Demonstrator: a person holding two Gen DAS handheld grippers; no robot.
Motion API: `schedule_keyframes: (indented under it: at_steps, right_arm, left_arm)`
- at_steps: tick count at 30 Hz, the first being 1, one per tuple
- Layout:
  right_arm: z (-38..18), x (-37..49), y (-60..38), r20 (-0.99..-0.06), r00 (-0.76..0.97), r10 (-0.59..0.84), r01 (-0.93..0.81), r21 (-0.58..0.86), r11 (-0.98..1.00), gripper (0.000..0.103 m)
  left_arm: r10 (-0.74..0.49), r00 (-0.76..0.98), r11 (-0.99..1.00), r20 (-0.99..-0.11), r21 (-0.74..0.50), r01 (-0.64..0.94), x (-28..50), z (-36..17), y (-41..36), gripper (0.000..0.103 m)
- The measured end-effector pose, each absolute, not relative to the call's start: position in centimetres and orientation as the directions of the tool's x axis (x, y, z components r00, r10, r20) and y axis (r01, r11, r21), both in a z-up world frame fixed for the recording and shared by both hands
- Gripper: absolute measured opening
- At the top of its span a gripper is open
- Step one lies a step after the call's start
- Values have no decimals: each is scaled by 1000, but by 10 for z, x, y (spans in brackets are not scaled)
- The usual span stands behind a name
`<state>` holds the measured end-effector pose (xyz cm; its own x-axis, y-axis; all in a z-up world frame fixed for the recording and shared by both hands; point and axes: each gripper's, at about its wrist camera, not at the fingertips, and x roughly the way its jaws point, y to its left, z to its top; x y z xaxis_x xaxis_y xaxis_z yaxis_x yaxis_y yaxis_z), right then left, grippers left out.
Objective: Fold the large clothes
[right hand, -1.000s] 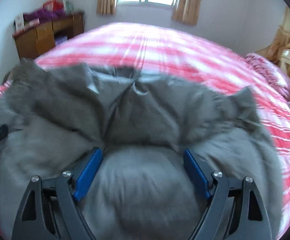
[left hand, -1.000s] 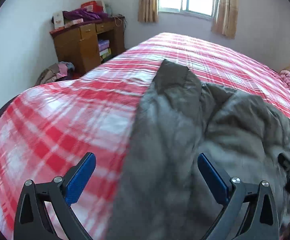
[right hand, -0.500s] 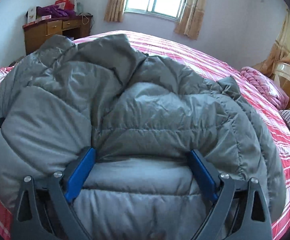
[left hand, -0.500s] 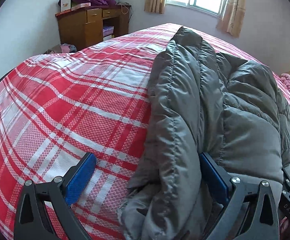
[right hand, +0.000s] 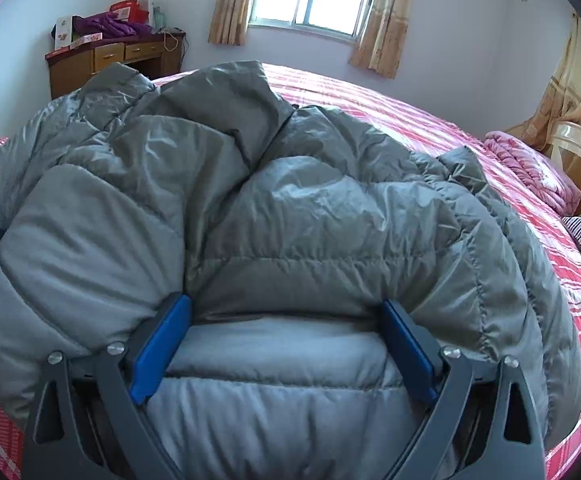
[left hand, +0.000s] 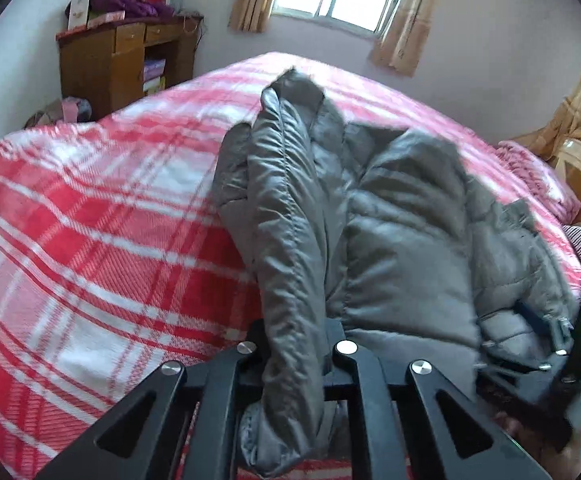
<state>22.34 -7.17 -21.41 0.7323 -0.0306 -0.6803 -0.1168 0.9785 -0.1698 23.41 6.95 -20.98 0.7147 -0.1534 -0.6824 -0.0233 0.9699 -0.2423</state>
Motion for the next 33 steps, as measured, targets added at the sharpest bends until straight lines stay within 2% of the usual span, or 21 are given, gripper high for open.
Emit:
schedule_keyframes:
  at_steps: [4, 6, 10, 13, 17, 22, 26, 30, 33]
  right_arm:
    - [-208, 228, -74, -702, 712, -15, -132, -155, 979, 96]
    - [-198, 227, -83, -716, 697, 22, -152, -117, 981, 91]
    - [-156, 205, -122, -624, 779, 64, -99, -22, 995, 90]
    - [-134, 196, -167, -576, 817, 29, -25, 15, 1000, 91]
    - [-133, 197, -234, -569, 819, -71, 105, 26, 994, 91]
    - [-158, 195, -323, -611, 767, -195, 285, 52, 957, 91]
    - [-180, 181, -364, -635, 731, -250, 362, 49, 931, 91]
    - [-198, 167, -397, -669, 706, -232, 405, 113, 907, 91]
    - [-200, 160, -410, -673, 713, -198, 424, 188, 886, 91]
  left_arm:
    - [-153, 769, 980, -621, -195, 38, 218, -167, 55, 7]
    - [-165, 798, 982, -579, -169, 80, 209, -140, 41, 7]
    - [-196, 836, 980, -513, -120, 156, 202, -106, 10, 7]
    - [-230, 846, 972, -481, -62, 229, 208, -88, -23, 7]
    - [-277, 841, 939, -464, 56, 340, 218, -78, -91, 7]
    - [-288, 822, 875, -492, 212, 434, 238, -101, -179, 7]
    - [-272, 800, 783, -535, 360, 507, 245, -150, -254, 7]
    - [-233, 791, 721, -566, 446, 530, 248, -195, -301, 8]
    - [-210, 820, 703, -533, 500, 505, 243, -202, -313, 18]
